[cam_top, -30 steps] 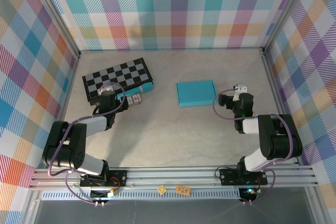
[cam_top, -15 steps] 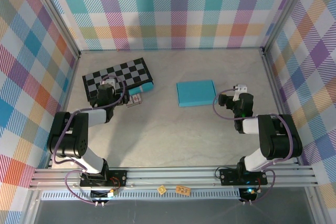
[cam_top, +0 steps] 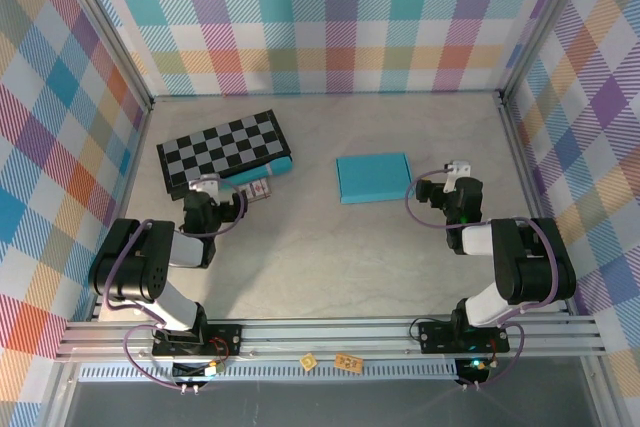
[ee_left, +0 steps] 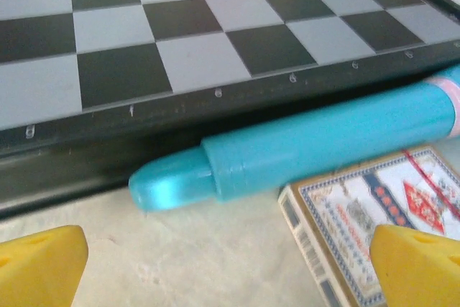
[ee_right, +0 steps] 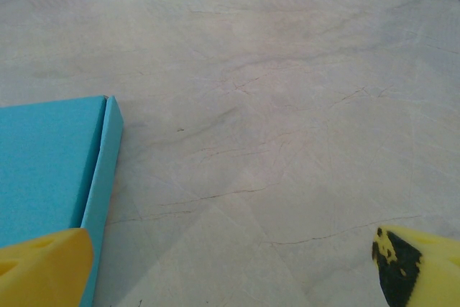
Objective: Fold the paper box
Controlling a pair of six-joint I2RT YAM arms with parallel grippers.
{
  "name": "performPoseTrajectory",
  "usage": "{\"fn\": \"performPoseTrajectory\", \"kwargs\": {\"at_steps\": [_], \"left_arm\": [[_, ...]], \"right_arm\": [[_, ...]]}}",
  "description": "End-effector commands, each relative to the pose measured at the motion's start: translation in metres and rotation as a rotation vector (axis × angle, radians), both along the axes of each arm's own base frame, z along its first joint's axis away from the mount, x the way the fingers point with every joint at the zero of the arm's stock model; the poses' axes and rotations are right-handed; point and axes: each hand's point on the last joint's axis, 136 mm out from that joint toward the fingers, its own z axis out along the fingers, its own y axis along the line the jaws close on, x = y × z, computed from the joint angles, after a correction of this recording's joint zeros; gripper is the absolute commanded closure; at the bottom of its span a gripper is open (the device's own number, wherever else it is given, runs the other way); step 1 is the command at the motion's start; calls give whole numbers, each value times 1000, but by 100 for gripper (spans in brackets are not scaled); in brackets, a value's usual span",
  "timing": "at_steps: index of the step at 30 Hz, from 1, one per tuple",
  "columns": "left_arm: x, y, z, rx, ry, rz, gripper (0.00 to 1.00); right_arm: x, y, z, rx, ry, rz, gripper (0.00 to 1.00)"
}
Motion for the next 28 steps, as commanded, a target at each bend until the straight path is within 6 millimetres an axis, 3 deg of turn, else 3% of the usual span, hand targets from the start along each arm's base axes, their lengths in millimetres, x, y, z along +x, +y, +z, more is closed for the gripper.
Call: {"fn": "performPoseTrajectory", "kwargs": {"at_steps": [1,28], "left_arm": [[21,3,17,8,-14,15,0],[22,2,18,18,-24,15,0]], "right_arm": [[7,1,13,22,-43,6,1],[7,1,13,21,-45,5,1]]}}
